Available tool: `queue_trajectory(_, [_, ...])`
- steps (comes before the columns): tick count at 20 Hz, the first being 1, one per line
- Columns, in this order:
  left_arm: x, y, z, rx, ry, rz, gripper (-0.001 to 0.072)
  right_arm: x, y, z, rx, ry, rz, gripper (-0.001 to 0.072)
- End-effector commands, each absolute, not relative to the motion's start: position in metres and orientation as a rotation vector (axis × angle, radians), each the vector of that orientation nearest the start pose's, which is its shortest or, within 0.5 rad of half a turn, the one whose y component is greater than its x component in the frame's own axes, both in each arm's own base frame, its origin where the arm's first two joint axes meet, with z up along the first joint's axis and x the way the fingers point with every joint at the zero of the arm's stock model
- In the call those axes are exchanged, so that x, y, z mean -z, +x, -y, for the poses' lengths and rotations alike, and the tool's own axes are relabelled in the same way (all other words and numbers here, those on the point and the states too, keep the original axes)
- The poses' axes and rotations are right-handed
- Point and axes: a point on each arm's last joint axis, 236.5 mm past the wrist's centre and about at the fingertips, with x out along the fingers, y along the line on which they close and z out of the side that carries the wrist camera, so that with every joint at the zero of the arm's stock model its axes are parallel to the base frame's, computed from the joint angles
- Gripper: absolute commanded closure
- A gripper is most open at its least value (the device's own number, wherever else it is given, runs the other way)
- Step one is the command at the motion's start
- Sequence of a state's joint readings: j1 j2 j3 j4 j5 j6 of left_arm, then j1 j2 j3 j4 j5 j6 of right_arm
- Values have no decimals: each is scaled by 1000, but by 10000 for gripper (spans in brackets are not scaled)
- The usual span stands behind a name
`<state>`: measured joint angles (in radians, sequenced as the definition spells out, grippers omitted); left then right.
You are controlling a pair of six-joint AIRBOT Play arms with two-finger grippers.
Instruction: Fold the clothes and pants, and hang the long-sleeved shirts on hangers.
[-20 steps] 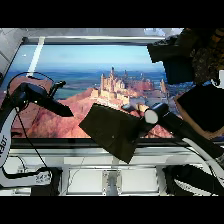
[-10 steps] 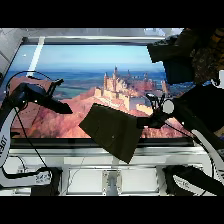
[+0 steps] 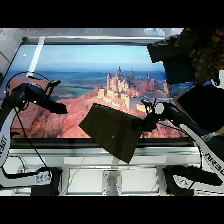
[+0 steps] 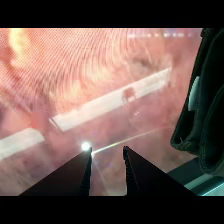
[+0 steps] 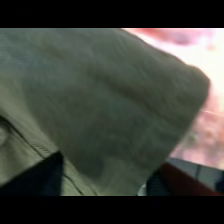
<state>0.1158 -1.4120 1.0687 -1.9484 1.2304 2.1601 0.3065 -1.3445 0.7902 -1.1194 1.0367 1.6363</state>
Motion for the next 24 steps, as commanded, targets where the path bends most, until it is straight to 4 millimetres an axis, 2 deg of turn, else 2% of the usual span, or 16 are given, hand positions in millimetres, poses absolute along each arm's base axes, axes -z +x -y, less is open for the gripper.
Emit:
queue_trajectory(1, [57, 347, 40, 510, 11, -1417, 476, 100, 265, -197, -383, 377, -1592, 428])
queue_trajectory(3, [57, 347, 40, 511, 11, -1418, 476, 95, 274, -204, -412, 394, -1552, 663])
queue_trajectory(5, [57, 347, 40, 511, 11, -1418, 476, 92, 293, -195, -380, 369, -1499, 689])
queue_trajectory(6, [57, 347, 40, 511, 11, -1418, 476, 90, 305, -183, -331, 359, -1476, 690])
queue_trajectory(8, [57, 347, 40, 511, 10, -1418, 476, 86, 330, -138, -167, 319, -1441, 691])
queue_trajectory(10, [57, 347, 40, 510, 10, -1417, 476, 80, 339, -72, 31, 250, -1438, 691])
queue_trajectory(11, [57, 348, 40, 509, 12, -1415, 476, 76, 337, -39, 116, 217, -1449, 691])
queue_trajectory(14, [57, 352, 39, 501, 14, -1401, 476, 68, 297, 55, 353, 193, -1565, 691])
queue_trajectory(16, [57, 352, 39, 500, 14, -1399, 476, 61, 275, 99, 467, 232, -1591, 690])
queue_trajectory(21, [57, 353, 38, 497, 15, -1395, 476, 46, 241, 171, 658, 287, -1563, 690])
queue_trajectory(23, [57, 356, 38, 492, 18, -1386, 476, 45, 228, 184, 686, 315, -1580, 667])
queue_trajectory(24, [57, 357, 37, 488, 19, -1380, 476, 45, 223, 187, 679, 312, -1591, 509])
